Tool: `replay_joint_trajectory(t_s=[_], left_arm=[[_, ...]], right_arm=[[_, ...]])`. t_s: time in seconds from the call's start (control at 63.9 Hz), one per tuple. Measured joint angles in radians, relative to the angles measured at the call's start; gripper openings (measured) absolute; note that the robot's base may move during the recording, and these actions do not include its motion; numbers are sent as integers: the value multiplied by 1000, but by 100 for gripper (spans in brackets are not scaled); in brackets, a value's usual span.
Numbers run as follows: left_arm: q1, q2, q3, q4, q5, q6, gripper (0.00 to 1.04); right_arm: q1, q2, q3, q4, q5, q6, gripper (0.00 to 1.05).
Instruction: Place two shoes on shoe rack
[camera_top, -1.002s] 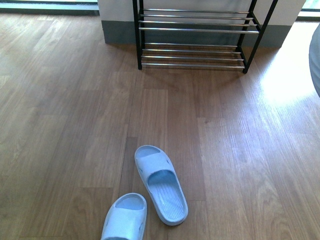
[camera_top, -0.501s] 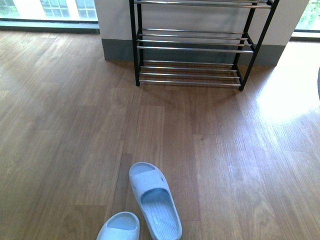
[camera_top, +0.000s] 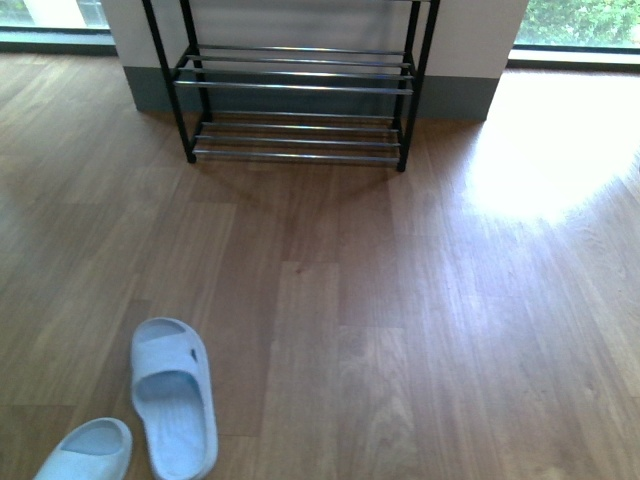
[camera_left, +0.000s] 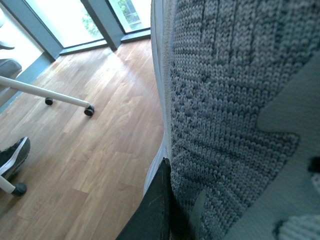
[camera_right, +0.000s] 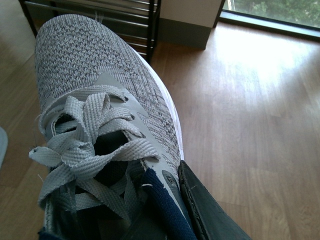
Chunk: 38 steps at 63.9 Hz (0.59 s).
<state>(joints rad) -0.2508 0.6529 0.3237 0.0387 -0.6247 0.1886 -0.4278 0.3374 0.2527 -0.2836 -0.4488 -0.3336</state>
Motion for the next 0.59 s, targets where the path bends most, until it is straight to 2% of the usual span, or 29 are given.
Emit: replay_joint_trajectory(t_s=[0.595], left_arm=[[-3, 2, 0, 0, 3, 2, 6]], right_arm=[[-1, 1, 0, 0, 8, 0, 1]])
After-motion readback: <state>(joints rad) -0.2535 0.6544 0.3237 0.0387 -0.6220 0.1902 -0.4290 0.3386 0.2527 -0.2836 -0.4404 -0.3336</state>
